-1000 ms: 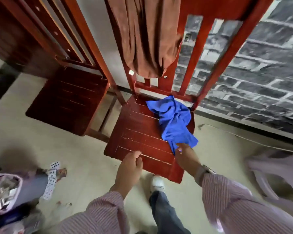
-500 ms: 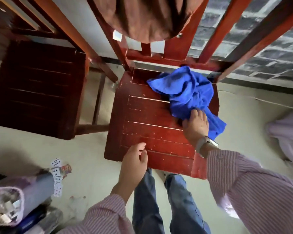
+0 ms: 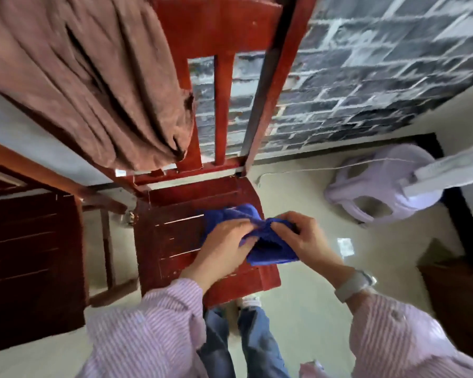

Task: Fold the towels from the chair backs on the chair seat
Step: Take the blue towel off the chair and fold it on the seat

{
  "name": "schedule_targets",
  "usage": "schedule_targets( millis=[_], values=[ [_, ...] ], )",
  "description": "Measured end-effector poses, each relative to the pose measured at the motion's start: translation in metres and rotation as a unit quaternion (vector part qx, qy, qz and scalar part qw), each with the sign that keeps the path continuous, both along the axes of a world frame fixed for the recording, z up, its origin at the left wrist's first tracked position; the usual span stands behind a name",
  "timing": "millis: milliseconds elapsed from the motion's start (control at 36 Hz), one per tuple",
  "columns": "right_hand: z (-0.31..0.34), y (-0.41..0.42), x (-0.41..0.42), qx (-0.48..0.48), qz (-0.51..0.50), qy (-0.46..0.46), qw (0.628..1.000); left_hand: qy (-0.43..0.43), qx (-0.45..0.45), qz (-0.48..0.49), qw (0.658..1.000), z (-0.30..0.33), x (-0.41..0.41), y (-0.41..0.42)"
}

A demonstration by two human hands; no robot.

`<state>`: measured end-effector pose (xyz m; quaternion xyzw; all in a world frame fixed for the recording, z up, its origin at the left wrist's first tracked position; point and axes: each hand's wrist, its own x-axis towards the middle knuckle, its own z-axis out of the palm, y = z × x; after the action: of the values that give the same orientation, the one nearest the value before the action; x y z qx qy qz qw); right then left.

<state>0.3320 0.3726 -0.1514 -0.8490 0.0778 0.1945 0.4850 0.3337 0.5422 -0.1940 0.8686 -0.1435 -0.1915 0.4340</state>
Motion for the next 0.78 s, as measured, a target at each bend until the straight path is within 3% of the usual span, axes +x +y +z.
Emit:
schedule_targets(
  millis=[56,139,333,472,583,667,722,778],
  values=[
    [0.026,-0.014,-0.001,-0.025,-0.032,-0.03,0.999,0.069,-0.038,0.01,0.997,0.028,0.007,-0.012],
    [0.057,-0.035,-0.004,-0.053,-0.104,-0.081,0.99,0.083,-0.108,-0.001,0.991,0.072,0.02,-0.031],
    [0.076,-0.059,-0.062,0.011,-0.309,-0.117,0.944,0.188,-0.173,0.01,0.967,0.149,0.041,-0.073],
    [0.051,-0.035,-0.113,0.061,-0.292,-0.033,0.954,0.228,-0.234,0.028,0.945,0.19,0.033,-0.105],
    [0.061,-0.044,-0.092,0.085,-0.356,-0.07,0.928,0.282,-0.287,0.023,0.915,0.213,0.023,-0.118],
    [0.08,-0.059,-0.067,0.042,-0.313,-0.096,0.944,0.314,-0.306,0.011,0.899,0.229,0.022,-0.118],
    [0.094,-0.071,-0.057,0.01,-0.272,-0.109,0.956,0.283,-0.305,0.022,0.909,0.241,0.026,-0.116],
    [0.11,-0.087,-0.054,-0.005,-0.259,-0.125,0.958,0.183,-0.245,0.069,0.95,0.253,0.033,-0.11]
  ],
)
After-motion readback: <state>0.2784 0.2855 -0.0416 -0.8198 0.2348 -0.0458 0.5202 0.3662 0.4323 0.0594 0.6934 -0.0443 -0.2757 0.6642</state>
